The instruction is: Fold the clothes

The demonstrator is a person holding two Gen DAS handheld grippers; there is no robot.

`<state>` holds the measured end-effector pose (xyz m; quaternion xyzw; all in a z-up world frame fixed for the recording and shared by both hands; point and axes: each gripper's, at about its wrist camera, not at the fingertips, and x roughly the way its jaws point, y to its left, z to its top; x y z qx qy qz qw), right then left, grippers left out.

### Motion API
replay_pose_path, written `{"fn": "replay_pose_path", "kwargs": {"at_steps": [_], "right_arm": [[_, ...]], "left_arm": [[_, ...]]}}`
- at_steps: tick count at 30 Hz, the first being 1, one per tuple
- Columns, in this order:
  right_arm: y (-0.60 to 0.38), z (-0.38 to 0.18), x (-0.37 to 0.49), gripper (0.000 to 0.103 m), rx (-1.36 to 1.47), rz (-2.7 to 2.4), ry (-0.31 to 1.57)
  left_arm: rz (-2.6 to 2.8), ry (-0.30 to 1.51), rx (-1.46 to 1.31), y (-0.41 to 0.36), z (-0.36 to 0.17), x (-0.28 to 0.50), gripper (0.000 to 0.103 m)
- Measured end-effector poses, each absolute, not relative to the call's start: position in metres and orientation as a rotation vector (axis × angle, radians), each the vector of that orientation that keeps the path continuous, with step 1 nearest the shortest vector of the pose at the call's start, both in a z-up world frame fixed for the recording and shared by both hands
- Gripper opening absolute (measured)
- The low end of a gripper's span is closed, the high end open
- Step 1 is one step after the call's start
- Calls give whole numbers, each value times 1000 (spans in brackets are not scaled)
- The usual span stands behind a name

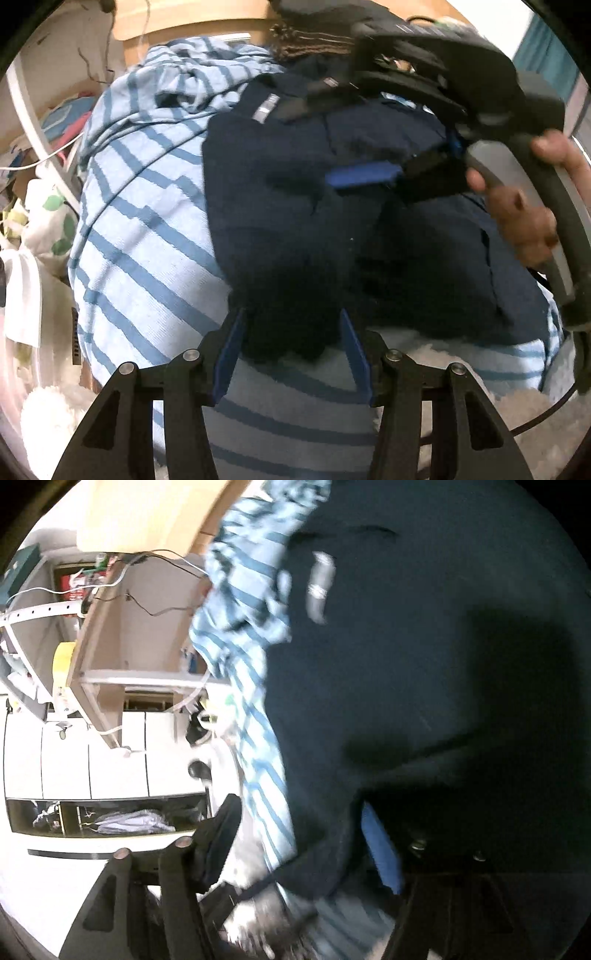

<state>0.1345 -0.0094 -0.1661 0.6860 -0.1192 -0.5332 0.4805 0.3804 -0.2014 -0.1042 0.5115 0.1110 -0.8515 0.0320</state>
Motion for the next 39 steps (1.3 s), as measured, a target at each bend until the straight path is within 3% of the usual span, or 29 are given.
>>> {"fn": "replay_pose_path", "kwargs": {"at_steps": [4,6,8,14,19,23,27,28,29,31,35,39], "right_arm": [[-22,-160,128,73,1647,-1336,-351],[-14,-150,125,81,1604,-1372,-386],[3,-140,122,82,1566,-1425,-367],[57,-134,117,83,1552,-1549,-314],[87,-155,107,81,1624,-1559,-392],[82,-160,99,68,1591,-1552,-413],[63,-166,84,60,1574,-1650,-300],[59,-164,79,60,1557,-1679,-284],[55,-163,75,60,1534,-1701,-277],[46,-159,66,51,1504,-1756,-242],[27,-159,57,11,1498,-1824,-96],[45,-130,64,9,1384,-1882,-178]], "left_arm": [[-2546,432,1529,-217,-113,368,53],[-2508,492,1506,-227,-118,363,53],[-2478,540,1491,-239,-119,358,39],[-2289,967,1477,-289,-146,355,37],[-2303,955,1496,-284,-140,360,37],[-2297,1117,1510,-285,-142,374,37],[-2346,1074,1522,-274,-140,386,37],[-2360,1065,1515,-272,-138,387,35],[-2374,1055,1508,-270,-137,388,27],[-2403,1036,1494,-266,-135,390,19],[-2461,947,1471,-260,-127,381,11],[-2553,883,1449,-254,-116,384,11]]}}
